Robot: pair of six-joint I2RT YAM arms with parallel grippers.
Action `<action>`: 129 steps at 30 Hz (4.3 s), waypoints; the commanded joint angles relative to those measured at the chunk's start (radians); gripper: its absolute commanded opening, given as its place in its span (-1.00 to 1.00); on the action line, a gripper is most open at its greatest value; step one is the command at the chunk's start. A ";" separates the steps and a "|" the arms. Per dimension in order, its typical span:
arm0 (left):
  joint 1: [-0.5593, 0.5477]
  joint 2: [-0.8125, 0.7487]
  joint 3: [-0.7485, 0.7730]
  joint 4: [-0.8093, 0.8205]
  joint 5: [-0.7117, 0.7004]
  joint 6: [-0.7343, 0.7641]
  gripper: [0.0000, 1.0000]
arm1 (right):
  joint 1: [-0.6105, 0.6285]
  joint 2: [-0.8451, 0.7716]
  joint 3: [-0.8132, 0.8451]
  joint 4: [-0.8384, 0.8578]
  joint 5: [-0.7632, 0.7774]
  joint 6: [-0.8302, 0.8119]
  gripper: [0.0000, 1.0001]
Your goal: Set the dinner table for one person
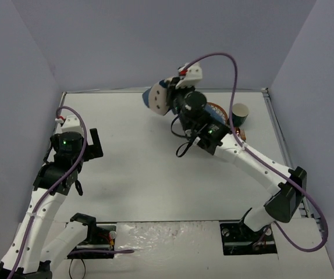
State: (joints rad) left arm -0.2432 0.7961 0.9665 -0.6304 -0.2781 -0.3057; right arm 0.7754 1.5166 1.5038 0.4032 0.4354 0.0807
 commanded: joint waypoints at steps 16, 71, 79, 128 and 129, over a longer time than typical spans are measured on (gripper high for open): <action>0.002 -0.039 -0.009 -0.111 -0.105 -0.229 0.94 | 0.314 -0.062 -0.408 -0.332 -0.110 0.283 0.55; 0.120 1.203 0.395 0.124 0.169 -0.209 -1.00 | -0.181 -0.332 -0.647 -0.304 -0.405 0.151 0.77; 0.114 0.870 0.413 -0.025 0.049 -0.104 -1.00 | -0.189 -0.216 -0.604 -0.303 -0.406 0.180 0.76; 0.111 0.186 0.009 -0.082 0.179 -0.044 -1.00 | -0.264 0.482 -0.213 -0.238 -0.017 0.940 0.62; 0.111 0.181 0.006 -0.084 0.177 -0.045 -1.00 | -0.266 0.488 -0.211 -0.238 -0.020 0.942 0.61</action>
State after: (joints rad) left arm -0.1307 1.0068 0.9724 -0.7113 -0.0895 -0.3343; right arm 0.5114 1.9946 1.2498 0.1309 0.3782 0.9801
